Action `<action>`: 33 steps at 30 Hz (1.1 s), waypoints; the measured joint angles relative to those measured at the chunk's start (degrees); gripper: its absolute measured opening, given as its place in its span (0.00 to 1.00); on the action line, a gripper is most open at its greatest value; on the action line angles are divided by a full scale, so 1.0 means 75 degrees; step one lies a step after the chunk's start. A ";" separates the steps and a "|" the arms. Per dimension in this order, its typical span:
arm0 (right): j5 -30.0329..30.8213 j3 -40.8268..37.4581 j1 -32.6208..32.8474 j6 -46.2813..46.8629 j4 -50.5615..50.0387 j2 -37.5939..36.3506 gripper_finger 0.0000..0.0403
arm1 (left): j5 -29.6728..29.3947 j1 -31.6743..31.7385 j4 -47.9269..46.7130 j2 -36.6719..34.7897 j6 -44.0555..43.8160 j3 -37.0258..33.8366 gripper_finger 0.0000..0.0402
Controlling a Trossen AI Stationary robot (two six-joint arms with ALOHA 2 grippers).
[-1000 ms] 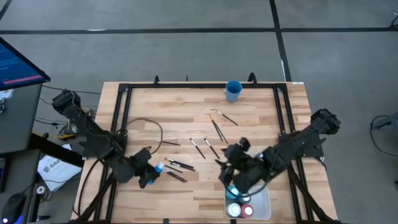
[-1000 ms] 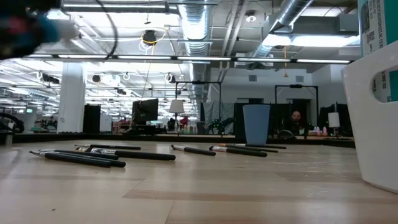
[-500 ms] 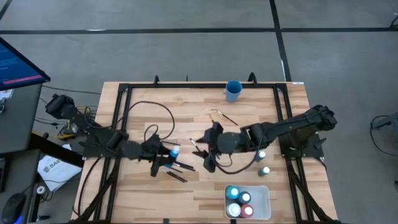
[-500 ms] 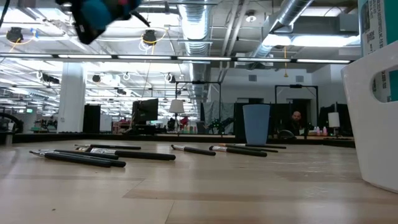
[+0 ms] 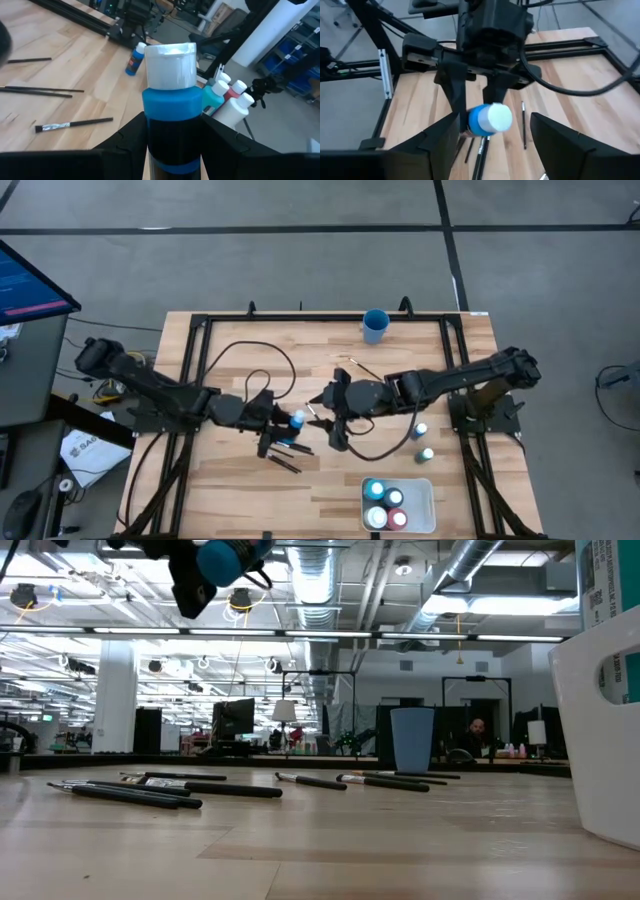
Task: Pick & Place Paint Supplies
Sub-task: Put the left small blue paint bottle into the white bin
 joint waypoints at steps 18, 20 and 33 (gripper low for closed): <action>-0.1295 0.0000 -0.0661 -0.0397 -0.0076 0.0000 0.62 | 0.0450 0.0251 0.0893 0.0412 0.0600 0.0000 0.35; -0.1453 0.0025 -0.0679 -0.0397 0.0049 0.0165 0.62 | 0.0450 0.0308 0.0898 0.0412 0.0603 0.0000 0.35; -0.1946 -0.0006 -0.0753 -0.0368 0.0328 0.0749 0.61 | 0.0488 0.0458 0.0922 0.0416 0.0686 0.0003 0.35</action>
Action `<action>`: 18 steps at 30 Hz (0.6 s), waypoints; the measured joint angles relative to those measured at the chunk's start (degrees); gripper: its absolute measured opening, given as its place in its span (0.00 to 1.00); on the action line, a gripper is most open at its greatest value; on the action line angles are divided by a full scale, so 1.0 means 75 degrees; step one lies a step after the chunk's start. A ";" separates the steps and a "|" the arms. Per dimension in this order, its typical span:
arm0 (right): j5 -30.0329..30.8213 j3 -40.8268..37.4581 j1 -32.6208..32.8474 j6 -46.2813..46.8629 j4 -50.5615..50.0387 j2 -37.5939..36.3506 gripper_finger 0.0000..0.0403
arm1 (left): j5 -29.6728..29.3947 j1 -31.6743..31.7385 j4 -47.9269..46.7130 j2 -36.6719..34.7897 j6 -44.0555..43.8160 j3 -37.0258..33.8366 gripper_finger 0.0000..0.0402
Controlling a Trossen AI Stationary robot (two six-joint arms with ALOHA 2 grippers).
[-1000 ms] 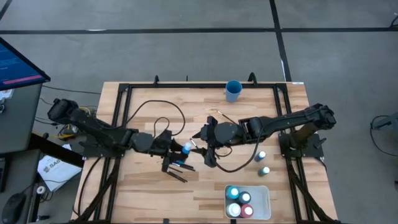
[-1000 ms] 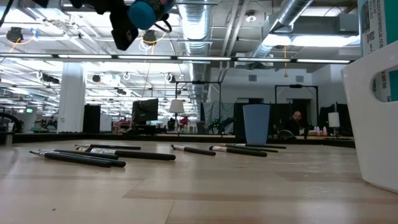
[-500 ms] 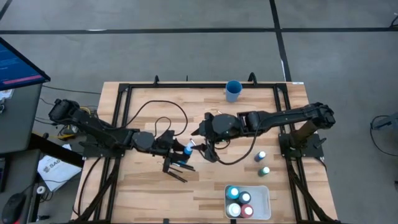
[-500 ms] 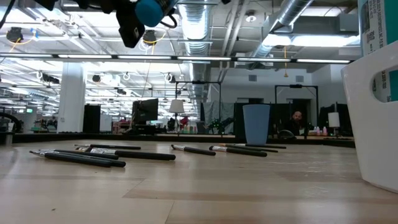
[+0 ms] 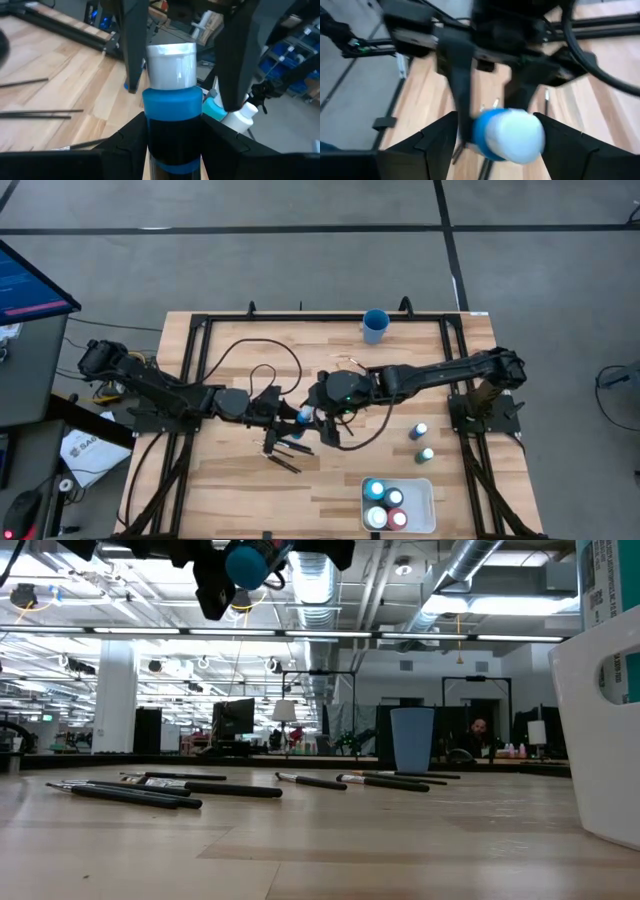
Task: Pick & Place Paint Supplies
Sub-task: Put the left small blue paint bottle into the white bin
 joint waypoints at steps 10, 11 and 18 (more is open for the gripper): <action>-0.0252 0.0006 -0.0098 0.0038 -0.0042 -0.0003 0.52 | -0.0008 0.0000 0.0017 -0.0007 0.0087 0.0003 0.35; -0.0339 0.0006 -0.0125 0.0049 -0.0029 -0.0003 0.51 | -0.0001 0.0000 0.0013 -0.0007 0.0135 0.0003 0.35; -0.0562 0.0006 -0.0124 0.0055 -0.0045 -0.0003 0.45 | 0.0159 0.0000 0.0003 -0.0007 0.0595 0.0003 0.35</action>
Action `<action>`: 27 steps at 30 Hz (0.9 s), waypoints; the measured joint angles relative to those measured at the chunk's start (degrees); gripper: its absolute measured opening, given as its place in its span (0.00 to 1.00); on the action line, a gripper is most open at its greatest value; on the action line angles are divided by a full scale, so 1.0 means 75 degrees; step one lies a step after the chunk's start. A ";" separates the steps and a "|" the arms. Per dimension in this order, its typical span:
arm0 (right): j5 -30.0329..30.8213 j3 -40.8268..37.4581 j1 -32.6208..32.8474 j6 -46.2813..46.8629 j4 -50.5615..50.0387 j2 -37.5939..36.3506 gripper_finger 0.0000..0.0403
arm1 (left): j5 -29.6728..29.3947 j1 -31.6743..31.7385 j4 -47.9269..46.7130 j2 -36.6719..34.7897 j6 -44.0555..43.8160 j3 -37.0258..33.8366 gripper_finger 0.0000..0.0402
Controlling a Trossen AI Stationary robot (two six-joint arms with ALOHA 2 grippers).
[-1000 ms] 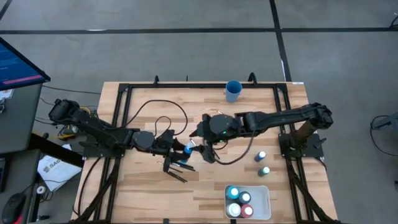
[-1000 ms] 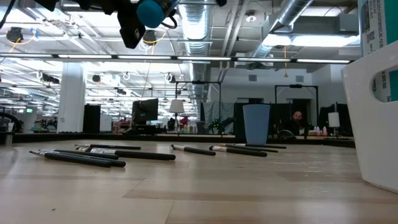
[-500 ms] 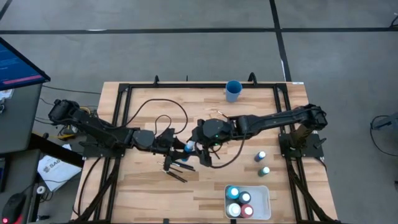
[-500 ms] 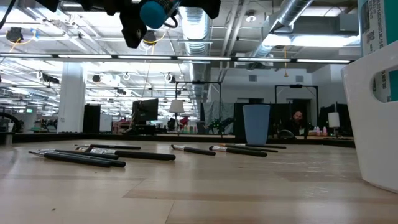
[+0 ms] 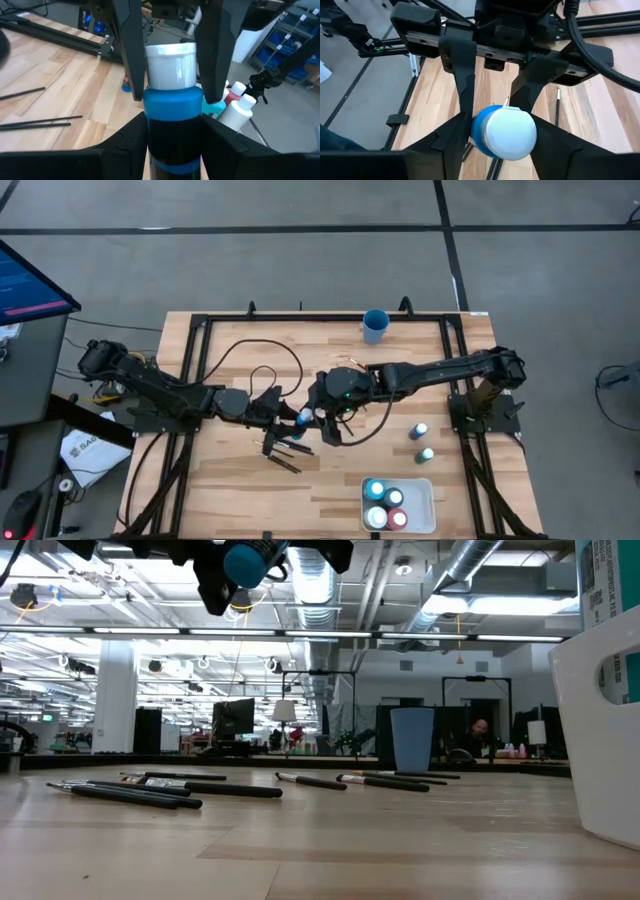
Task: Pick & Place Paint Supplies
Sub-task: Put the left small blue paint bottle into the white bin
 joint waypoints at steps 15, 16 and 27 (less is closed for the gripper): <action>-0.0029 0.0012 -0.0058 0.0026 -0.0227 -0.0012 0.28 | 0.0005 0.0000 -0.0256 0.0000 0.0066 0.0003 0.35; -0.0027 0.0012 -0.0055 0.0026 -0.0229 -0.0012 0.30 | 0.0001 0.0000 -0.0253 0.0000 0.0047 0.0003 0.35; -0.0010 0.0012 -0.0052 -0.0010 -0.0351 -0.0020 0.26 | -0.0030 -0.0003 -0.0212 0.0003 -0.0224 0.0000 0.41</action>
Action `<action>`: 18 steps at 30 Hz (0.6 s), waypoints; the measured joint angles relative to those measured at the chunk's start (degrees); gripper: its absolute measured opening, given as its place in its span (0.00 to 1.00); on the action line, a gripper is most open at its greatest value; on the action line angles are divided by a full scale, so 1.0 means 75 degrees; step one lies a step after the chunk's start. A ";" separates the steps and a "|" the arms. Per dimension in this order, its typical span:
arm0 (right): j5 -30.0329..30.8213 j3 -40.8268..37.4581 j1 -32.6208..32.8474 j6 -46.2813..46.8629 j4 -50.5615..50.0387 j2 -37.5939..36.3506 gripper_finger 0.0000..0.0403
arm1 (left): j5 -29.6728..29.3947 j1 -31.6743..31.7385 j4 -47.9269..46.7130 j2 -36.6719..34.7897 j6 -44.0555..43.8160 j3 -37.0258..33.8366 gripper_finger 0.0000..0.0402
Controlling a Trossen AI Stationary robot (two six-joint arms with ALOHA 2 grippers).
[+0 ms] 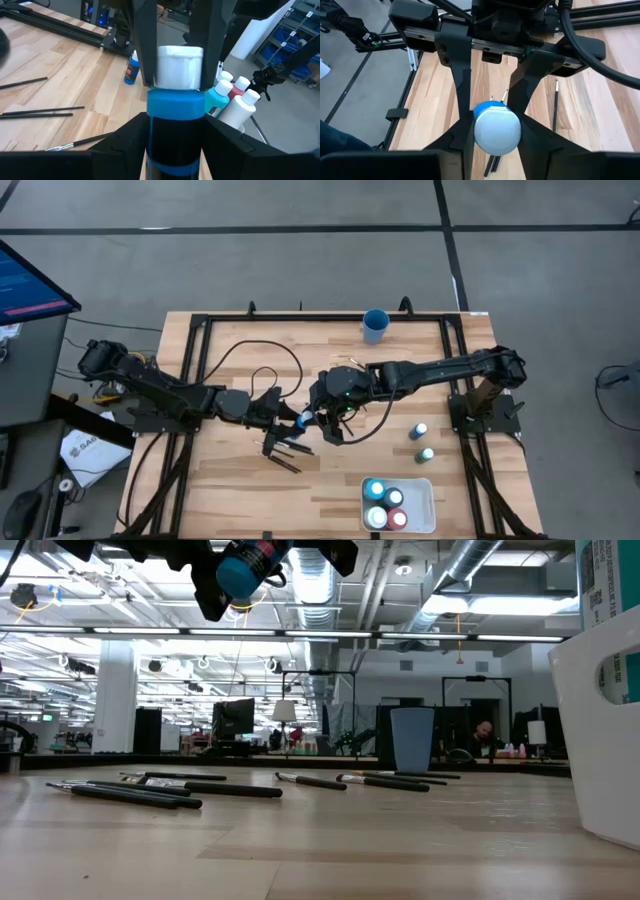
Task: Pick & Place Paint Supplies
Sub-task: Put the left small blue paint bottle into the white bin
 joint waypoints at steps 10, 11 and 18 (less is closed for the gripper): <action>0.0013 0.0103 0.0000 0.0004 -0.0310 0.0016 0.26 | 0.0137 -0.0001 0.0069 -0.0003 -0.0011 0.0000 0.45; 0.0011 0.0153 0.0003 0.0004 -0.0463 -0.0014 0.26 | 0.0199 -0.0024 0.0064 -0.0003 -0.0011 0.0000 0.46; 0.0055 0.0252 0.0103 0.0084 -0.1528 -0.0462 0.26 | 0.0774 -0.0281 -0.0176 -0.0009 -0.0330 0.0012 0.54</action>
